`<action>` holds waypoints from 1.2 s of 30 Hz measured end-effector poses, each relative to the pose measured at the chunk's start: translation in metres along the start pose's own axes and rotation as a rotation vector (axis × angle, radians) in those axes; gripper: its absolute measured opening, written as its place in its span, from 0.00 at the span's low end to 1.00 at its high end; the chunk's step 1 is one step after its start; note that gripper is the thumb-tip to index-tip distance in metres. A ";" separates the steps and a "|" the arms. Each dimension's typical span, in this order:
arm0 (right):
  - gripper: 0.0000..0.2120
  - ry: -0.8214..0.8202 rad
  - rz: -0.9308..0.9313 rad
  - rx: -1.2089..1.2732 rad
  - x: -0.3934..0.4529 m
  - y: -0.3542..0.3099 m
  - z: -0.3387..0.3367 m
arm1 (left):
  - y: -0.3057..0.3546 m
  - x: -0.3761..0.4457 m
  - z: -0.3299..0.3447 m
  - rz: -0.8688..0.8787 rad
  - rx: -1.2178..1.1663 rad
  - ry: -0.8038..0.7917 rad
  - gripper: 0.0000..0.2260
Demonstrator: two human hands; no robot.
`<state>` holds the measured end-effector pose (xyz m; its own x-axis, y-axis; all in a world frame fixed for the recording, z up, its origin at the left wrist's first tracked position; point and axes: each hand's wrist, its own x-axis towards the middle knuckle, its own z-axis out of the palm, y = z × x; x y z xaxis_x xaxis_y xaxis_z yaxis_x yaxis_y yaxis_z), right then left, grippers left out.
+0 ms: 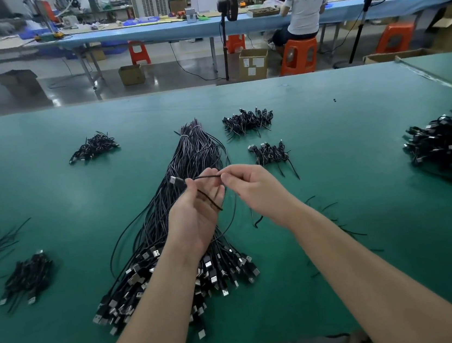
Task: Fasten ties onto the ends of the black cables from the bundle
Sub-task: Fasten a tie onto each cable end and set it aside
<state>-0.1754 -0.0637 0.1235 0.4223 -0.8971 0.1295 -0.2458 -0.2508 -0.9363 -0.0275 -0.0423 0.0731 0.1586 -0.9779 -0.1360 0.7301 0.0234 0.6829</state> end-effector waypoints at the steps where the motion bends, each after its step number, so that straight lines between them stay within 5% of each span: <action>1: 0.11 -0.040 -0.007 -0.024 -0.001 0.001 0.001 | 0.003 0.001 0.001 0.000 -0.033 0.027 0.21; 13: 0.20 -0.243 0.079 -0.096 -0.008 0.018 0.012 | 0.023 -0.006 0.006 -0.002 -0.010 -0.084 0.24; 36: 0.14 -0.450 0.068 -0.092 -0.011 0.034 0.003 | 0.018 -0.017 0.015 0.013 0.082 -0.171 0.24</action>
<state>-0.1859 -0.0614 0.0893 0.7339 -0.6711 -0.1048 -0.3537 -0.2458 -0.9025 -0.0272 -0.0289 0.0988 0.0471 -0.9989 -0.0080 0.6713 0.0257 0.7408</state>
